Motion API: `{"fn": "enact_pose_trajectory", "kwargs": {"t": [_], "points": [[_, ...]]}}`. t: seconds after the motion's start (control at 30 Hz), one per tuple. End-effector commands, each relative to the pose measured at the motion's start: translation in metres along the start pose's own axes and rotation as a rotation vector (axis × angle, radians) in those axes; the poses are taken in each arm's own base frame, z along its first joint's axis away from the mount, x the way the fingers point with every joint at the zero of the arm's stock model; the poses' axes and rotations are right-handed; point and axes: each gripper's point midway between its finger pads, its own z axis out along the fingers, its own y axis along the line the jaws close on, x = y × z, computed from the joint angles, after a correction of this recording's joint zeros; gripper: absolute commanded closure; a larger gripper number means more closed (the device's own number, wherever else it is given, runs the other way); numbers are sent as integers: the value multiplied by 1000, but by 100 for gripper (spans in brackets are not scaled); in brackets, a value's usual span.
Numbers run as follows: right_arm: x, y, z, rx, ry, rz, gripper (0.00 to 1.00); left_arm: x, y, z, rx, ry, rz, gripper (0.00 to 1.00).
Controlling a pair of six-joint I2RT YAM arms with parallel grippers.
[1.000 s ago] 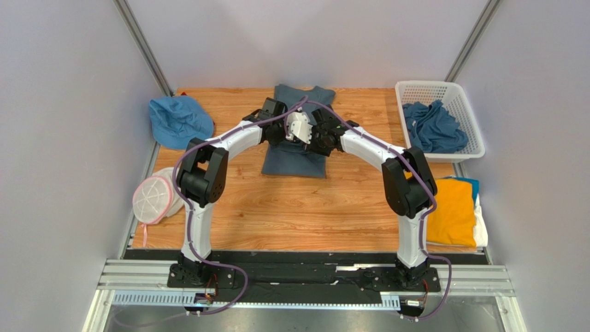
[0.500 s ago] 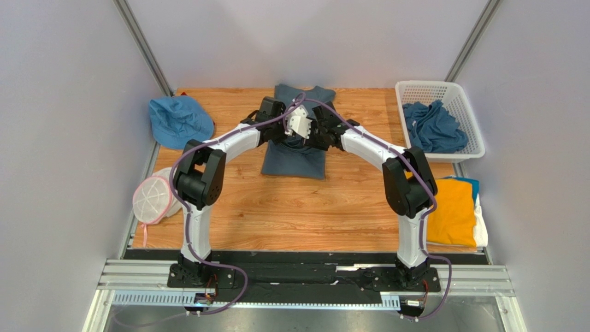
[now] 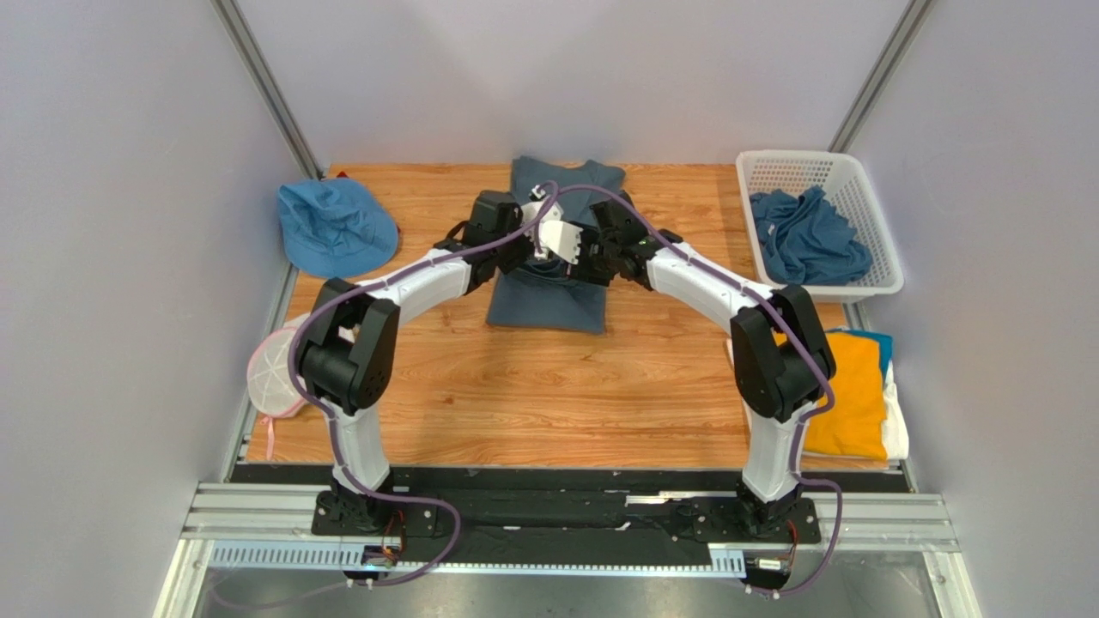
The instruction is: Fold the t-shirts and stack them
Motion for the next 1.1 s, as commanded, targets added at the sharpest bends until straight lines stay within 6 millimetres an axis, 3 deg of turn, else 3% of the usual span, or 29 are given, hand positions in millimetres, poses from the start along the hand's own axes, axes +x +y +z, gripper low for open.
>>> {"fn": "enact_pose_trajectory", "kwargs": {"t": [0.0, 0.37, 0.77, 1.07], "points": [[71, -32, -31, 157, 174, 306, 47, -28, 44, -44, -70, -134, -3, 24], [55, -3, -10, 52, 139, 302, 46, 15, 76, -44, -108, -74, -56, 22], [14, 15, -5, 17, 97, 235, 43, 60, 86, -22, -109, -1, -115, 21], [-15, 24, 8, -10, 79, 183, 43, 73, 85, -21, -104, 17, -126, 21]]}}
